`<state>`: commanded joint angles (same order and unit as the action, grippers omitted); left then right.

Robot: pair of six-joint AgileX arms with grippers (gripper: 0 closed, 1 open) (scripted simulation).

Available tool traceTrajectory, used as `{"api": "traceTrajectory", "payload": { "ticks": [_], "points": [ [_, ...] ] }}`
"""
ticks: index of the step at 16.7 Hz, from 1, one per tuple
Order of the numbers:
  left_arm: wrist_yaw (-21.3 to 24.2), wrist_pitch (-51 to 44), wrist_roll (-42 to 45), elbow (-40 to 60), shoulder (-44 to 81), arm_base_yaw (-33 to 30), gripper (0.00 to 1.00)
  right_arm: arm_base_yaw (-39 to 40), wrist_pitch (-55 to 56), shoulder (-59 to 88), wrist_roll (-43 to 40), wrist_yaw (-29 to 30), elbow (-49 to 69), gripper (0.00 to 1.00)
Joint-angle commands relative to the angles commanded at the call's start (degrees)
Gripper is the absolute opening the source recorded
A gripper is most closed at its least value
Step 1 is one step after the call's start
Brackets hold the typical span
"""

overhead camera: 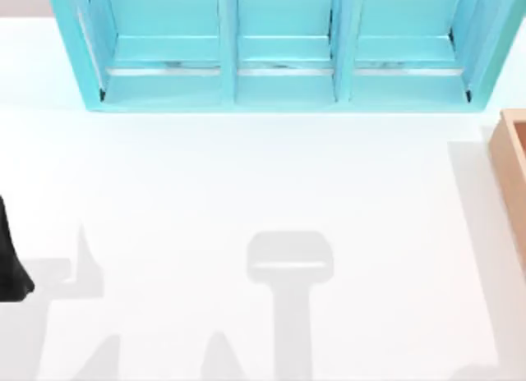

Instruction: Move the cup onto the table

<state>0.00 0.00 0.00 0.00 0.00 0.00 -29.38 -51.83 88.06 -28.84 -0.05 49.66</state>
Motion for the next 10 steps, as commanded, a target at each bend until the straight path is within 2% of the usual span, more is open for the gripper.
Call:
{"api": "traceTrajectory", "payload": {
  "ticks": [7, 10],
  "points": [
    [0.0, 0.0, 0.0, 0.0, 0.0, 0.0, 1.00, 0.0, 0.0, 0.0, 0.0, 0.0, 0.0, 0.02],
    [0.0, 0.0, 0.0, 0.0, 0.0, 0.0, 1.00, 0.0, 0.0, 0.0, 0.0, 0.0, 0.0, 0.00]
  ]
}}
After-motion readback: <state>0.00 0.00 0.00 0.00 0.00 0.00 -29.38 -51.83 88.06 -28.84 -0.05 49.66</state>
